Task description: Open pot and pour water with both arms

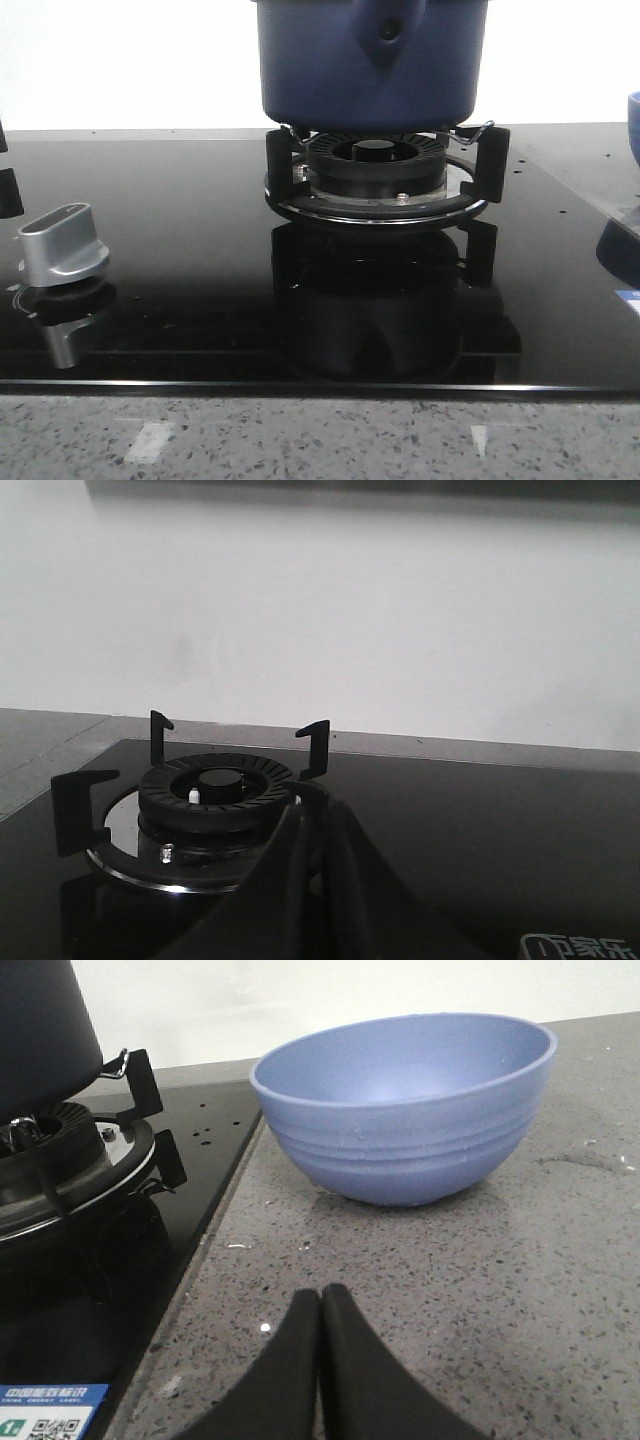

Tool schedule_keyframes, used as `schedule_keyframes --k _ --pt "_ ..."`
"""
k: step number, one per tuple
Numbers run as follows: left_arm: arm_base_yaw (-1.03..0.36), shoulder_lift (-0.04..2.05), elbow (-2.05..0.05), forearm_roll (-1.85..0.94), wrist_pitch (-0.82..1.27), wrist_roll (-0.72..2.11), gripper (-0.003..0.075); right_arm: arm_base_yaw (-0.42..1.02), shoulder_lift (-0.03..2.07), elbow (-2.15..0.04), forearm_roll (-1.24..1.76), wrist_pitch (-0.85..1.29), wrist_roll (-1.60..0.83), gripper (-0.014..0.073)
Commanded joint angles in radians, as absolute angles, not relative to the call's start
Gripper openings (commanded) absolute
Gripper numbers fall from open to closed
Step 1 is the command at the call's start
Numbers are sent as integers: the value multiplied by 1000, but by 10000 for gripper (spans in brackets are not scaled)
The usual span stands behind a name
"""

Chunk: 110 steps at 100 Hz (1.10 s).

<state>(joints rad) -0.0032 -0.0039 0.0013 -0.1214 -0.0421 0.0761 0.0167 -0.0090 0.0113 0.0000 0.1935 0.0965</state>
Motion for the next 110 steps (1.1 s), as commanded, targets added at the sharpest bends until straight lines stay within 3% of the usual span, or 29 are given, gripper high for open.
schedule_keyframes --k 1,76,110 --pt "-3 -30 33 -127 -117 67 -20 12 -29 37 -10 121 95 -47" --pt "-3 -30 33 -127 -118 67 -20 12 -29 37 -10 105 95 -47" --pt "-3 -30 33 -148 -119 67 -20 12 -29 37 0 0 95 -47"
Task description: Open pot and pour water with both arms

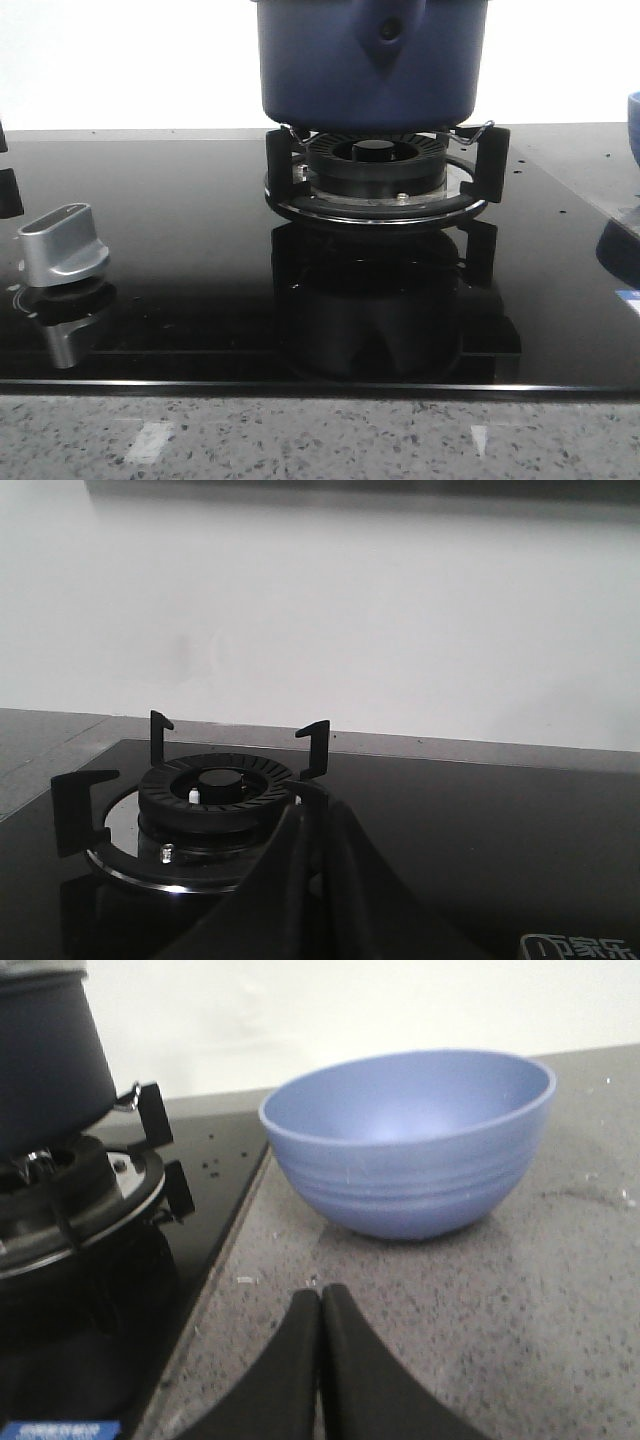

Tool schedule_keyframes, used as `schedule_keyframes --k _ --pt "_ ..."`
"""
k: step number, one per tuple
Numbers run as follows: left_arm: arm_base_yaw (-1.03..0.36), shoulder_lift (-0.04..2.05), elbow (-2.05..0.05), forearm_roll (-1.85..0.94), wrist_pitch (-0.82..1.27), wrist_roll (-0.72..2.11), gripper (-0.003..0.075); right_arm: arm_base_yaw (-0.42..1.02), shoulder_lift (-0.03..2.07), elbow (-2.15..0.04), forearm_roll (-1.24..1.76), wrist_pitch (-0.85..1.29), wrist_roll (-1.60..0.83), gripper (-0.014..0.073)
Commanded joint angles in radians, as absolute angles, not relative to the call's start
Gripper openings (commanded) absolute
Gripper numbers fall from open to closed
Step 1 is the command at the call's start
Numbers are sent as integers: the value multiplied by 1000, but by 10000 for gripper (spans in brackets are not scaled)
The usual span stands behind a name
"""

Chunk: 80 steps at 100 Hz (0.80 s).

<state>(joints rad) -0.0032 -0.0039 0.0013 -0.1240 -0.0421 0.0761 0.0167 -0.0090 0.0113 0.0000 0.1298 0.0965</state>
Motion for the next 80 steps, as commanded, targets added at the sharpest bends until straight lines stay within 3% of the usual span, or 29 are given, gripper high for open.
schedule_keyframes --k 1,25,61,80 --pt "-3 -30 33 -151 -119 67 -20 12 -29 37 0 0 95 -47" --pt "-3 -30 33 -311 -119 67 -20 12 -29 37 133 -37 95 -47" --pt "-3 -30 33 -783 -118 67 -20 12 -29 34 465 -37 97 -47" --pt "-3 -30 -12 -868 -67 67 -20 12 -29 -66 462 94 87 -47"
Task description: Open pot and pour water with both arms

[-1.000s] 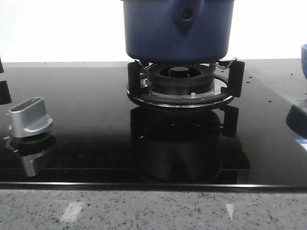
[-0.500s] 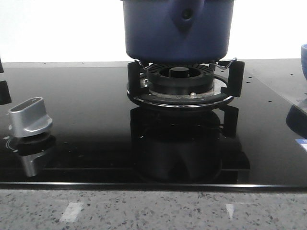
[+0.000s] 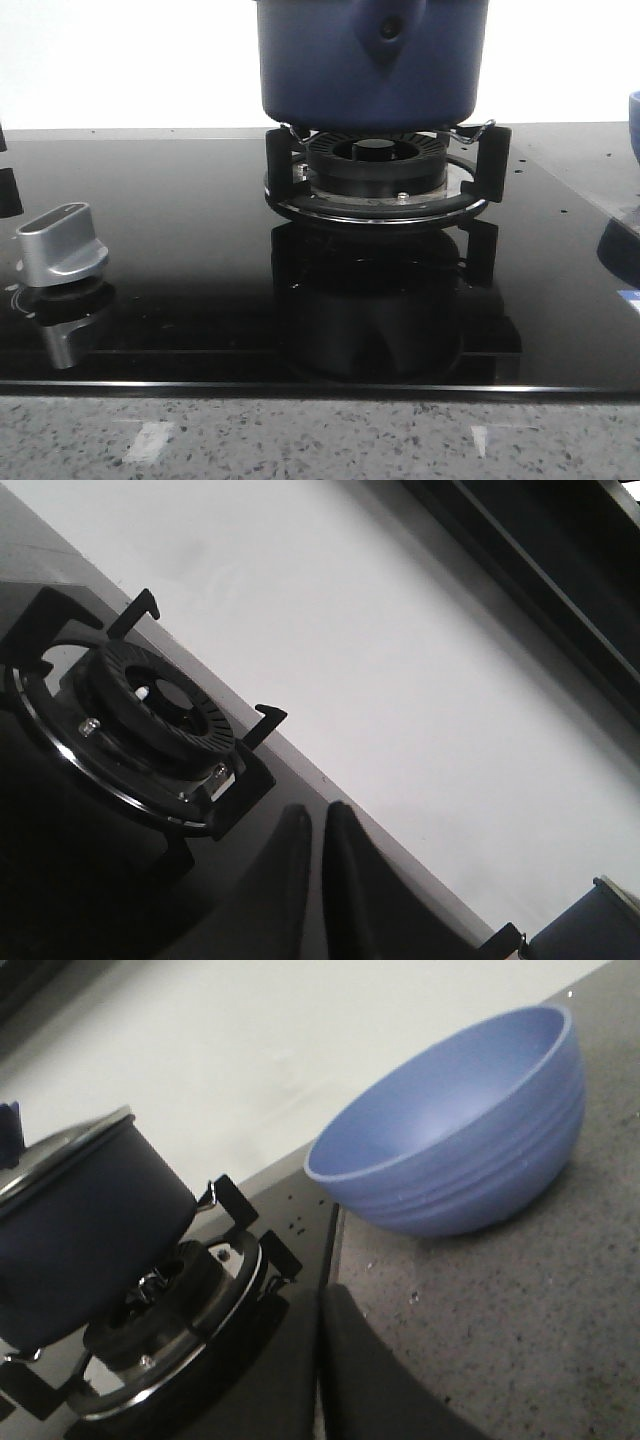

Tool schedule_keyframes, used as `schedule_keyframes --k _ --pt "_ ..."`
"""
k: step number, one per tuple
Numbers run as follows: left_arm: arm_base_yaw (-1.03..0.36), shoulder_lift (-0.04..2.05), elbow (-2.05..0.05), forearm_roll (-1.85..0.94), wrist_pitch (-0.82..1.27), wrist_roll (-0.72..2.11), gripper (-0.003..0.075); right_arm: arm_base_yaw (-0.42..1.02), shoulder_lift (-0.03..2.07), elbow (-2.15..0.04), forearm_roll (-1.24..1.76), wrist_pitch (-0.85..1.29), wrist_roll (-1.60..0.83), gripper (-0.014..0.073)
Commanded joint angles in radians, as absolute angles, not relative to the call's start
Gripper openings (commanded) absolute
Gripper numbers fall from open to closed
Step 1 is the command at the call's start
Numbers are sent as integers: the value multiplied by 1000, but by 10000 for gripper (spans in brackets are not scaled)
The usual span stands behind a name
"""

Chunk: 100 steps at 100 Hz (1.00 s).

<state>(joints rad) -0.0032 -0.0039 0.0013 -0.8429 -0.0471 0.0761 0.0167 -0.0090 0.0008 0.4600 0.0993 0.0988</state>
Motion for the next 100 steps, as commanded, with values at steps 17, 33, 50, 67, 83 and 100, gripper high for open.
schedule_keyframes --k 17,33,50,67,83,100 --pt "-3 34 -159 -785 114 101 -20 12 54 -221 353 295 28 -47" --pt "-3 192 -367 -752 353 316 -20 12 238 -394 299 515 -63 -47" --pt "-75 330 -534 -807 443 461 -20 69 377 -522 299 568 -97 -47" --pt "-241 421 -595 -820 440 583 -18 141 424 -578 298 553 -149 -43" --pt "-365 533 -622 -842 390 632 -18 155 435 -612 287 551 -213 114" --pt "-484 652 -678 -870 325 735 68 155 435 -634 267 534 -213 399"
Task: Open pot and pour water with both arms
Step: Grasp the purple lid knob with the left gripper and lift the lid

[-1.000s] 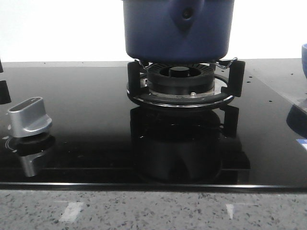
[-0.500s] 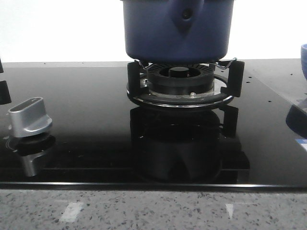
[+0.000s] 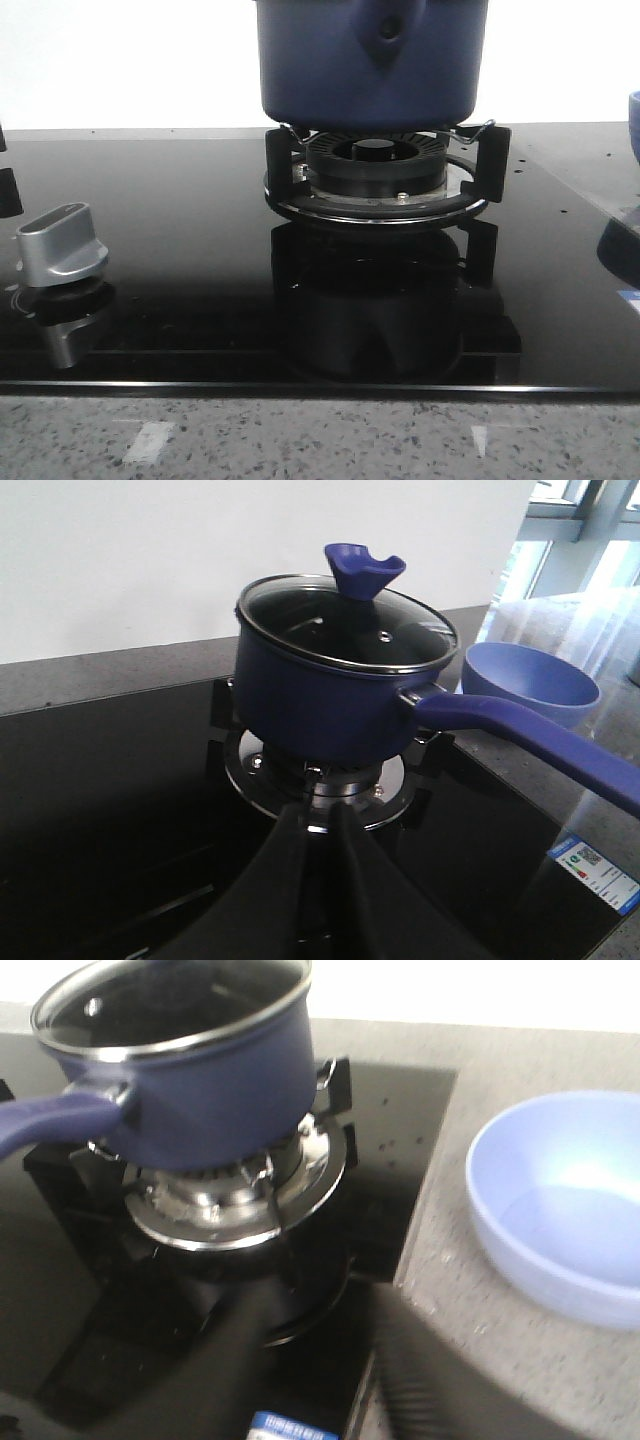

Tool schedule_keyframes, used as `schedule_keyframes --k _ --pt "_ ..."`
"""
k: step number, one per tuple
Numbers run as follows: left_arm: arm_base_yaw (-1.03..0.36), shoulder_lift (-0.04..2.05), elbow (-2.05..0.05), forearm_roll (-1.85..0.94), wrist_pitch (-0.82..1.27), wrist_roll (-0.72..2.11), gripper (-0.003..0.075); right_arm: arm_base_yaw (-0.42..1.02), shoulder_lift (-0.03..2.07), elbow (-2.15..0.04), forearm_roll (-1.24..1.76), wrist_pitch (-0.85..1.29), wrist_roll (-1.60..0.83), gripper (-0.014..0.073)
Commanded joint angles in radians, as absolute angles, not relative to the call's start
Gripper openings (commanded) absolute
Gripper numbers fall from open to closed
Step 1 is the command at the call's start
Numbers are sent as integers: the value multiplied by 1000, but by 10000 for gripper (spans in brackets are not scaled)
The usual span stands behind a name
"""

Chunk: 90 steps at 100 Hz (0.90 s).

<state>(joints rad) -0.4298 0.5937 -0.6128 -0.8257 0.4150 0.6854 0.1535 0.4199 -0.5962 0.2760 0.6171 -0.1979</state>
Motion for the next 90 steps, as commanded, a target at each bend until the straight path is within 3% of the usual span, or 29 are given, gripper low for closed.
schedule_keyframes --k 1,18,25,58,90 --pt "-489 663 -681 -870 323 735 76 155 435 -634 267 534 -213 407" --pt "-572 803 -763 -870 249 760 335 155 435 -636 221 535 -213 413" --pt "-594 861 -802 -870 229 771 401 148 435 -636 211 538 -197 412" --pt "-614 1120 -1014 -903 215 894 409 63 530 -647 136 602 -89 375" --pt "-590 1253 -1111 -1511 366 1521 409 -3 687 -728 136 607 -87 375"
